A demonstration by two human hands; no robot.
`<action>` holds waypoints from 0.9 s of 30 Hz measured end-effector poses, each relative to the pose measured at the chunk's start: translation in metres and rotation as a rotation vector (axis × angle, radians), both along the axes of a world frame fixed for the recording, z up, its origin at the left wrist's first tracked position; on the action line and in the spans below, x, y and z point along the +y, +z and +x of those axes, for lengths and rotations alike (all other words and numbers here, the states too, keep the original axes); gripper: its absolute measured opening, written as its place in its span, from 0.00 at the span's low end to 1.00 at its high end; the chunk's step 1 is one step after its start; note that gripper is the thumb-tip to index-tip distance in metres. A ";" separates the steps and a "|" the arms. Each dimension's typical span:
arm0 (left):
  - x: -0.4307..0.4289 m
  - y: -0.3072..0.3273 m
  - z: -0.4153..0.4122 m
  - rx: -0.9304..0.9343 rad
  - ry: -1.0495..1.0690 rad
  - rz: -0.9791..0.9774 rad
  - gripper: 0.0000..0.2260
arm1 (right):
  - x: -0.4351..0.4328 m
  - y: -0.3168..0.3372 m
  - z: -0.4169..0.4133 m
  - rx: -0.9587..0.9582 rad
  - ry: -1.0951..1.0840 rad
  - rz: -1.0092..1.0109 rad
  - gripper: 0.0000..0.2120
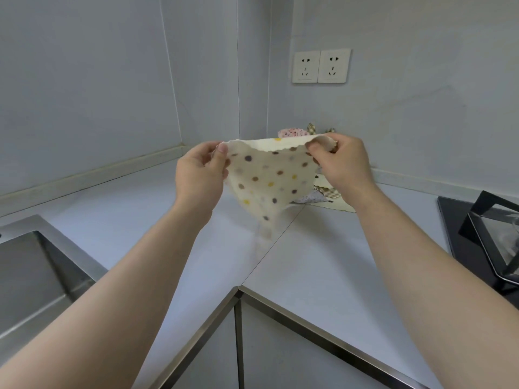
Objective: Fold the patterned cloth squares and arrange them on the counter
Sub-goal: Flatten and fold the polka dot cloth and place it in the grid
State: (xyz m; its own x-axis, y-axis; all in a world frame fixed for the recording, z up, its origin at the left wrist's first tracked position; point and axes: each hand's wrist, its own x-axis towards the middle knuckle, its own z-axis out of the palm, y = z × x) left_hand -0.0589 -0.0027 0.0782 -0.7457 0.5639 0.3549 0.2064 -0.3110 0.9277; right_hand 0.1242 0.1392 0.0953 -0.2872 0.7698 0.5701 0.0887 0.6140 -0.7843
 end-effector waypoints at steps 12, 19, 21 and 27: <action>-0.019 0.028 0.020 0.155 0.184 0.128 0.07 | -0.005 0.029 0.015 0.189 0.130 -0.175 0.13; -0.014 0.018 0.012 0.145 0.176 0.024 0.06 | 0.003 0.022 0.013 -0.056 0.008 -0.174 0.12; -0.012 0.013 0.008 0.120 0.166 -0.026 0.05 | 0.007 0.015 0.012 -0.166 -0.032 -0.134 0.14; -0.002 -0.003 -0.005 0.001 0.071 -0.068 0.05 | 0.010 0.003 0.007 -0.282 -0.042 -0.103 0.10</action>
